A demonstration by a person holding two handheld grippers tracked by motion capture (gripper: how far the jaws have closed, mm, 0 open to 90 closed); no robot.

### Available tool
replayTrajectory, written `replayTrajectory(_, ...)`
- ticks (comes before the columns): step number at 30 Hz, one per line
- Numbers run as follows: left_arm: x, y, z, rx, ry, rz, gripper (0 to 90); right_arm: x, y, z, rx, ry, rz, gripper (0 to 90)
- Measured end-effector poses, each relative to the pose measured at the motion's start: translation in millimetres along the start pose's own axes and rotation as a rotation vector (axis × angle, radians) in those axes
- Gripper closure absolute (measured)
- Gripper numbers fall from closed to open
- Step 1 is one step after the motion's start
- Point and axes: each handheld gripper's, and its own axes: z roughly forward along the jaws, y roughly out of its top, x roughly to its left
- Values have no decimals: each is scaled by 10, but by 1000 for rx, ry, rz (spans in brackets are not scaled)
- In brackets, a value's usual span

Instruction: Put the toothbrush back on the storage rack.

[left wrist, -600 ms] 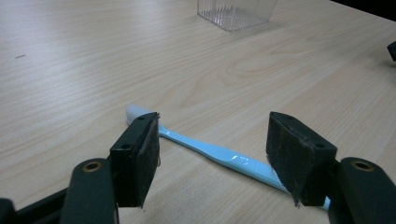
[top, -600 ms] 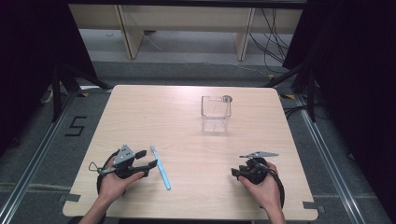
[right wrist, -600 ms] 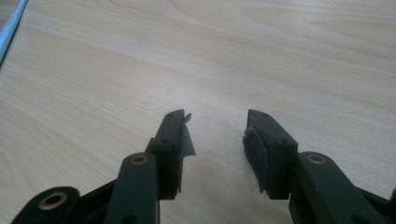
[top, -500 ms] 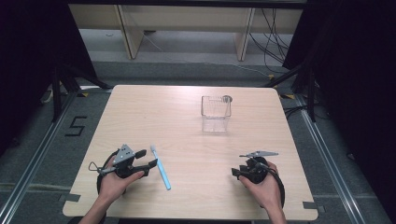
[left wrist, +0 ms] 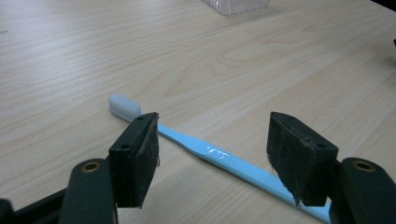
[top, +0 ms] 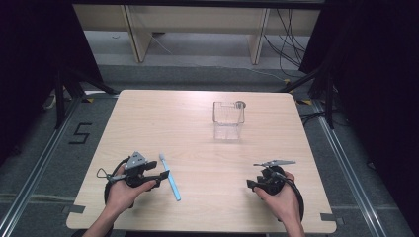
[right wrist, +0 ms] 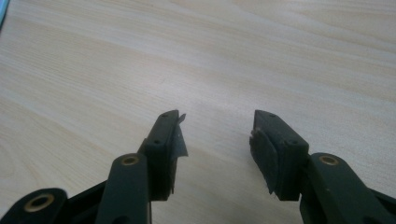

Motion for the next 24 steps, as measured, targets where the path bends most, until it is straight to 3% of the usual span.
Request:
replayTrajectory(3, -1, 55, 17, 47, 23, -33, 349, -8, 12, -8, -9, 27, -29, 525)
replayTrajectory(5, 2, 95, 39, 112, 36, -42, 353, -12, 20, -26, -3, 52, -31, 525)
replayTrajectory(6, -9, 142, 69, 198, 51, -31, 358, -8, 22, -28, -9, 46, -20, 525)
replayTrajectory(7, -9, 142, 69, 198, 51, -31, 362, -8, 22, -28, -9, 46, -20, 525)
replayTrajectory(8, -29, 184, 138, 250, 47, -72, 363, 13, 13, -27, -21, 34, 3, 525)
replayTrajectory(9, -29, 184, 138, 250, 47, -72, 363, 13, 13, -27, -21, 34, 3, 525)
replayTrajectory(11, -39, 239, 197, 326, 46, -106, 362, -26, 8, -38, -17, 9, -35, 525)
replayTrajectory(12, -52, 300, 251, 410, 53, -127, 362, 33, -3, -72, 2, 45, 42, 525)
replayTrajectory(13, -52, 300, 251, 410, 53, -127, 364, 33, -3, -72, 2, 45, 42, 525)
replayTrajectory(14, -64, 326, 276, 432, 68, -140, 364, 6, -6, -73, -2, 43, 5, 525)
replayTrajectory(16, -101, 362, 330, 493, 103, -175, 359, 13, -4, -70, -1, 29, 12, 525)
replayTrajectory(17, -107, 376, 356, 513, 109, -177, 362, 15, -3, -76, -4, 47, 13, 525)
replayTrajectory(18, -122, 399, 401, 530, 123, -204, 363, 6, -3, -57, -35, 50, -17, 524)
replayTrajectory(21, -131, 410, 439, 551, 139, -204, 362, 41, -2, -72, -11, 59, 10, 524)
replayTrajectory(22, -137, 416, 456, 555, 146, -206, 362, 21, 4, -63, -11, 53, -17, 524)
replayTrajectory(24, -138, 441, 469, 564, 149, -209, 364, 36, 5, -56, -24, 49, -27, 523)
